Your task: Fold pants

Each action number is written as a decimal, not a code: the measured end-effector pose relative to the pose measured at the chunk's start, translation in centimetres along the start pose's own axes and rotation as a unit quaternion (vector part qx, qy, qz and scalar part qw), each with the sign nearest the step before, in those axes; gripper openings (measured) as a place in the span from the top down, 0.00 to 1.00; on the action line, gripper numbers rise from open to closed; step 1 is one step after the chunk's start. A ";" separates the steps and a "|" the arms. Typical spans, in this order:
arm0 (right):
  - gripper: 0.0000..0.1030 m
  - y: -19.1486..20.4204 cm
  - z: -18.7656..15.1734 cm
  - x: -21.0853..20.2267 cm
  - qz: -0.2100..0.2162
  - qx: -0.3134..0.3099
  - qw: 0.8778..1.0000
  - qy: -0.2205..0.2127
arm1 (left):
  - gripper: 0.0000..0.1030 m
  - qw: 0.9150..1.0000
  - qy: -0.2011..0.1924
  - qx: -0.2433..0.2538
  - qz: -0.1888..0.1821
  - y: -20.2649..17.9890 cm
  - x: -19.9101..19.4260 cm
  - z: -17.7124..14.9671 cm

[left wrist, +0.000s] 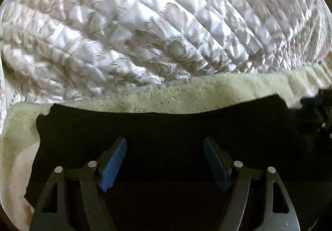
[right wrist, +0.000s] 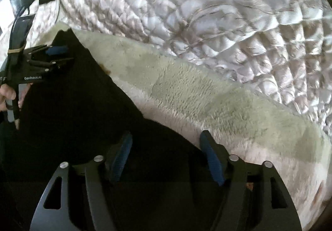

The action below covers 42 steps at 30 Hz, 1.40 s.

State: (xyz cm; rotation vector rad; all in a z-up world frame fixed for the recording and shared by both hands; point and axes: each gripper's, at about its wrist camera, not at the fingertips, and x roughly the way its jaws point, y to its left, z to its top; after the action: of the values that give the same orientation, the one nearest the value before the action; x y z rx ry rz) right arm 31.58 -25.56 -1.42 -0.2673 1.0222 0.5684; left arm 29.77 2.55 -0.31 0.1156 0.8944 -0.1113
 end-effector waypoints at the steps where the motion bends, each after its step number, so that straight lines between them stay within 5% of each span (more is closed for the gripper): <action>1: 0.33 0.2 0.0 0.0 -0.003 -0.003 1.000 0.000 | 0.27 1.000 0.001 0.004 0.004 -0.2 0.0 0.0; 3: 0.56 0.5 0.0 -0.2 -0.001 -0.007 1.000 -0.001 | 0.54 1.000 0.004 0.008 -0.010 -0.7 -0.2 -0.1; 4: 0.84 0.8 0.0 -0.4 -0.011 -0.013 1.000 -0.007 | 0.63 1.000 0.003 0.016 -0.014 -1.2 -0.3 -0.2; 6: 0.93 1.5 -0.1 -0.8 -0.020 -0.019 1.000 -0.008 | 0.97 0.999 0.000 0.041 -0.004 -2.4 -0.5 -0.4; 11: 0.93 3.2 -0.6 -4.7 -0.038 -0.025 0.998 -0.047 | 0.96 0.999 -0.027 0.019 0.000 -2.1 -3.8 -1.1; 20: 0.93 10.9 -8.1 -16.0 -0.022 -0.019 0.993 -0.118 | 0.96 0.993 -0.106 -0.048 -0.028 -0.4 -18.7 -7.9; 25: 0.93 15.5 -15.8 -17.2 0.013 0.025 0.995 -0.093 | 0.96 0.993 -0.079 -0.077 -0.033 -1.1 -22.4 -14.5; 31: 0.91 17.9 -22.9 -13.6 0.054 0.103 0.993 0.005 | 0.96 0.994 0.007 -0.107 -0.025 -1.9 -21.8 -22.1; 36: 0.79 17.2 -23.7 -15.5 0.087 0.143 0.985 -0.026 | 0.95 0.988 0.004 -0.149 -0.037 -0.8 -23.8 -23.8; 37: 0.74 16.9 -23.5 -15.9 0.093 0.148 0.984 -0.039 | 0.93 0.987 -0.004 -0.154 -0.035 -0.5 -24.3 -23.6; 40: 0.69 16.5 -23.0 -16.3 0.094 0.160 0.980 -0.069 | 0.60 0.988 -0.025 -0.154 -0.017 0.0 -24.7 -22.0; 42: 0.68 15.9 -22.5 -15.8 0.090 0.181 0.976 -0.078 | 0.53 0.987 -0.034 -0.157 -0.001 0.4 -24.2 -20.8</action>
State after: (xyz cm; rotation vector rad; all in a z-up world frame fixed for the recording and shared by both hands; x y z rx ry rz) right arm 0.10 -27.97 1.62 0.1906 0.9822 0.5453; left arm -1.20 7.19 5.74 -0.1828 0.8335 0.0247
